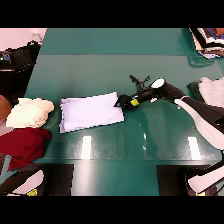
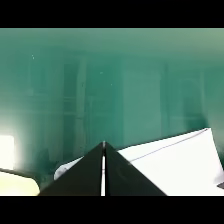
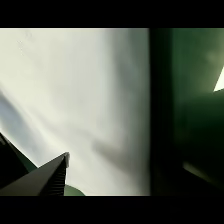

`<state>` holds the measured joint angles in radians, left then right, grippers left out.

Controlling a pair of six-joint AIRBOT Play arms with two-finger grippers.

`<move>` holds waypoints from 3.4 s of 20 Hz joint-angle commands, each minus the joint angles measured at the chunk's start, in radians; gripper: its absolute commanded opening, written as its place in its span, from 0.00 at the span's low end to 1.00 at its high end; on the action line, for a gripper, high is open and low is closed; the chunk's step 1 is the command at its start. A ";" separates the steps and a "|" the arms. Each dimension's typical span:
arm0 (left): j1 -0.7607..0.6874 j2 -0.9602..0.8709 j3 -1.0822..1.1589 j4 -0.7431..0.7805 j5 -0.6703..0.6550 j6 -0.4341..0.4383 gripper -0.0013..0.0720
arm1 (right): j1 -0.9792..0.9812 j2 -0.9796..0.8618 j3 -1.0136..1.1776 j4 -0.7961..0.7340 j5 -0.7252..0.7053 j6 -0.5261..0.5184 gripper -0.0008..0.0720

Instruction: Fold the shirts.

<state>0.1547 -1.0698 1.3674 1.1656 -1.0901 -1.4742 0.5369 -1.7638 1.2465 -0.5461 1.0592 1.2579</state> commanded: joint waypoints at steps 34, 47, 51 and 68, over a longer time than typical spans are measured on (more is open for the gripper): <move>-0.462 -0.002 -0.012 -0.059 0.215 -0.021 0.05 | -1.114 0.294 0.433 -0.259 -0.016 0.063 0.03; -0.462 -0.002 -0.012 -0.058 0.164 -0.009 0.05 | -1.248 0.580 0.165 -0.549 0.215 0.088 0.03; -0.462 -0.002 -0.012 -0.058 0.162 -0.010 0.05 | -1.350 0.644 -0.006 -0.686 0.253 0.088 0.29; -0.462 -0.002 -0.012 -0.056 0.185 -0.011 0.05 | -0.790 0.829 -0.129 -0.452 0.099 0.086 0.35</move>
<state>-0.3077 -1.0718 1.3560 1.1099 -0.9257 -1.4845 -0.4377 -0.9390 1.1179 -1.0107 1.1946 1.3449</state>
